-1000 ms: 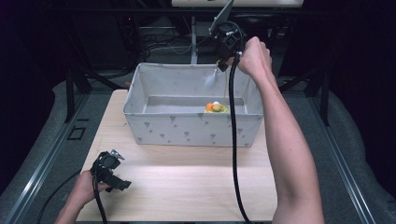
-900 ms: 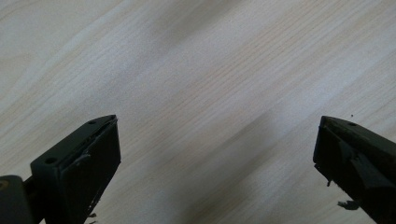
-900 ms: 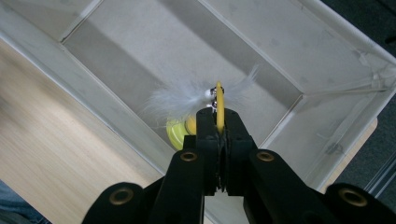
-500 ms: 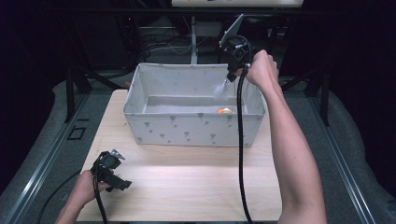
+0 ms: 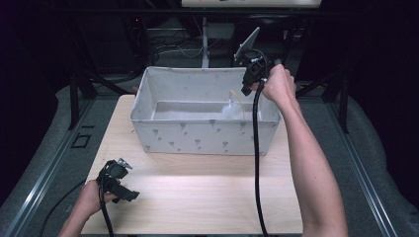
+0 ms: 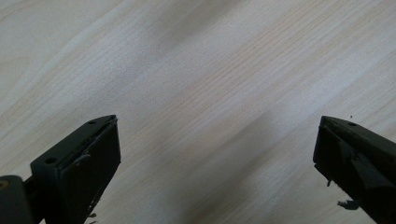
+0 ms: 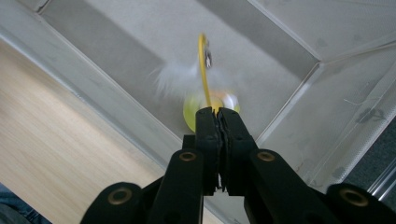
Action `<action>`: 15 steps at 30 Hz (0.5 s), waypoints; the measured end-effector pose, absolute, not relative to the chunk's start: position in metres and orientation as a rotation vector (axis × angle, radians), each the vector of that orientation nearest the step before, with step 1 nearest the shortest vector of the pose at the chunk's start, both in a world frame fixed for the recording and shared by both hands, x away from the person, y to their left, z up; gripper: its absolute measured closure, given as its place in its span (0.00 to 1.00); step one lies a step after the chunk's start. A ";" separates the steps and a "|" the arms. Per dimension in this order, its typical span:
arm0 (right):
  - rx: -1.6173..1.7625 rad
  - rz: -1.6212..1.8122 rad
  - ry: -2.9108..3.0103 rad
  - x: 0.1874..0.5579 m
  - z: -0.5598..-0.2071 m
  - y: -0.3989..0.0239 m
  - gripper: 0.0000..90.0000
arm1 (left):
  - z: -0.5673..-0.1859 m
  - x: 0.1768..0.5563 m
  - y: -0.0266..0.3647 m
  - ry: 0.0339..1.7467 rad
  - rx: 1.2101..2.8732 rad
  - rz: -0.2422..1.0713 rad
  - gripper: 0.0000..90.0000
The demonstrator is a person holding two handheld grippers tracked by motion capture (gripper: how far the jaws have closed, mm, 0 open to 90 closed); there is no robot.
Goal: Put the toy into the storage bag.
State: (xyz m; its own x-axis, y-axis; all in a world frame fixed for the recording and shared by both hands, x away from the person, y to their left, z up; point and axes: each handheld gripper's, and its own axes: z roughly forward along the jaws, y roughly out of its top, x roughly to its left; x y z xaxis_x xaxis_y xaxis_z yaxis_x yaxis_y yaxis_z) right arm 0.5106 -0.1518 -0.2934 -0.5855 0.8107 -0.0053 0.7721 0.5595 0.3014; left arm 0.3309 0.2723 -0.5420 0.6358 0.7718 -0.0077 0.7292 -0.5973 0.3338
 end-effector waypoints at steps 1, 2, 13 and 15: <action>1.344 0.417 2.646 0.508 -0.291 -0.152 0.96 | -0.543 0.331 0.272 1.207 2.552 0.196 0.01; 1.332 0.430 2.639 0.505 -0.288 -0.152 0.95 | -0.542 0.331 0.272 1.206 2.555 0.194 0.01; 1.230 0.558 2.586 0.455 -0.268 -0.151 0.59 | -0.542 0.331 0.272 1.203 2.553 0.199 0.01; 1.214 0.582 2.597 0.444 -0.269 -0.151 0.48 | -0.542 0.331 0.271 1.203 2.554 0.200 0.01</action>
State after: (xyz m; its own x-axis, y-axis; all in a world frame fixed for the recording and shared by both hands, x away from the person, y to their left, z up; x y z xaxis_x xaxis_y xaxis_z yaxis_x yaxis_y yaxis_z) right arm 0.4438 -0.1506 -0.2694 -0.6361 0.7711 -0.0277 0.6856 0.5813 0.4381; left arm 0.3307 0.2714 -0.5421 0.6374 0.7705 -0.0056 0.7271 -0.5991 0.3353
